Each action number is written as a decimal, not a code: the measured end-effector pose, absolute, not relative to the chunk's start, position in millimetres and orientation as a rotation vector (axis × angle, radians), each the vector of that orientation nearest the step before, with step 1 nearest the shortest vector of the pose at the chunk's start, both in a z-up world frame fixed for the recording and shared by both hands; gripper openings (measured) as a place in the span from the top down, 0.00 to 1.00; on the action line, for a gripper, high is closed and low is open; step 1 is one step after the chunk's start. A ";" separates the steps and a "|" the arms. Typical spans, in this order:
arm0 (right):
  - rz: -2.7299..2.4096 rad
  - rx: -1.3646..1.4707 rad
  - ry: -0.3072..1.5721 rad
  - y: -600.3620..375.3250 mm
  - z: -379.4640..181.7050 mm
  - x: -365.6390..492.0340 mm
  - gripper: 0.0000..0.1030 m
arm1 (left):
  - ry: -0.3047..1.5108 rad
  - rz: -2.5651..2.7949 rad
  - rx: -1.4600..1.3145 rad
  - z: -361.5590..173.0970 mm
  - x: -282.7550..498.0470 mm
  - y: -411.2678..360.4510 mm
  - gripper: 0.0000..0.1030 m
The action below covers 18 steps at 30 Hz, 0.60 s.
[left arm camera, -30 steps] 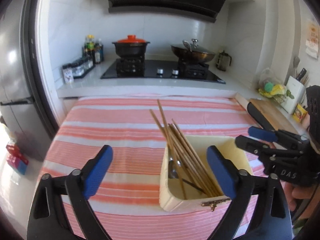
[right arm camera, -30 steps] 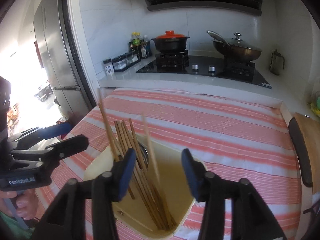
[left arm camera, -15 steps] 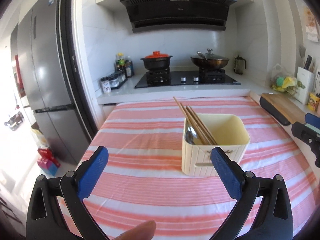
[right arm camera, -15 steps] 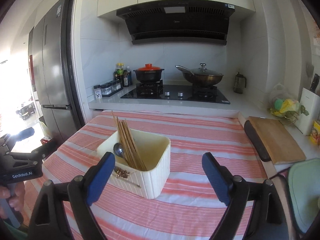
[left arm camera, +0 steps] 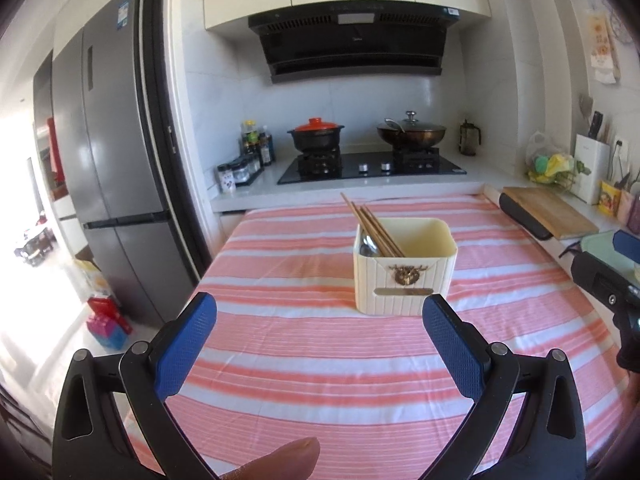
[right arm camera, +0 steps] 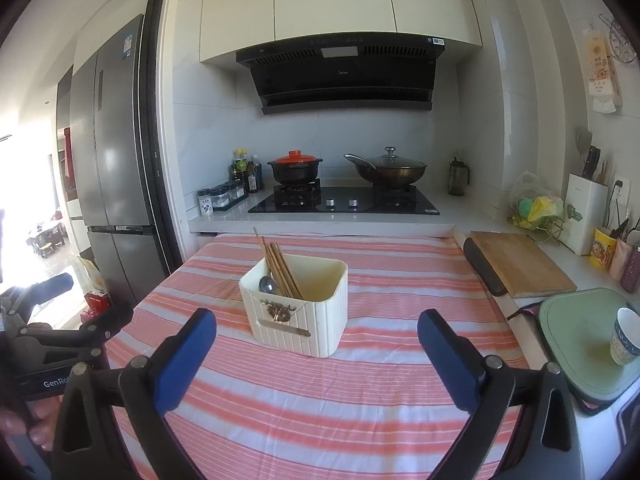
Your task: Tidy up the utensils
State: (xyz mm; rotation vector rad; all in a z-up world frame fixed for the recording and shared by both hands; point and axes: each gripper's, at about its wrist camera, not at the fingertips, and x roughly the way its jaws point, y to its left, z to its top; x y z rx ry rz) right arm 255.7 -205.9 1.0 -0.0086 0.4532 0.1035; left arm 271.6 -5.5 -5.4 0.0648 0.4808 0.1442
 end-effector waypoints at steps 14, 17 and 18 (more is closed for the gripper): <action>0.115 -0.016 0.490 -188.4 3.9 218.5 0.01 | 0.470 0.142 0.033 3.9 236.9 -2.4 0.00; 0.125 -0.020 0.491 -184.1 4.7 215.6 0.01 | 0.471 0.139 0.028 5.1 231.7 -2.3 0.00; 0.129 -0.021 0.492 -183.4 5.2 214.8 0.01 | 0.472 0.136 0.025 5.6 230.4 -1.9 0.00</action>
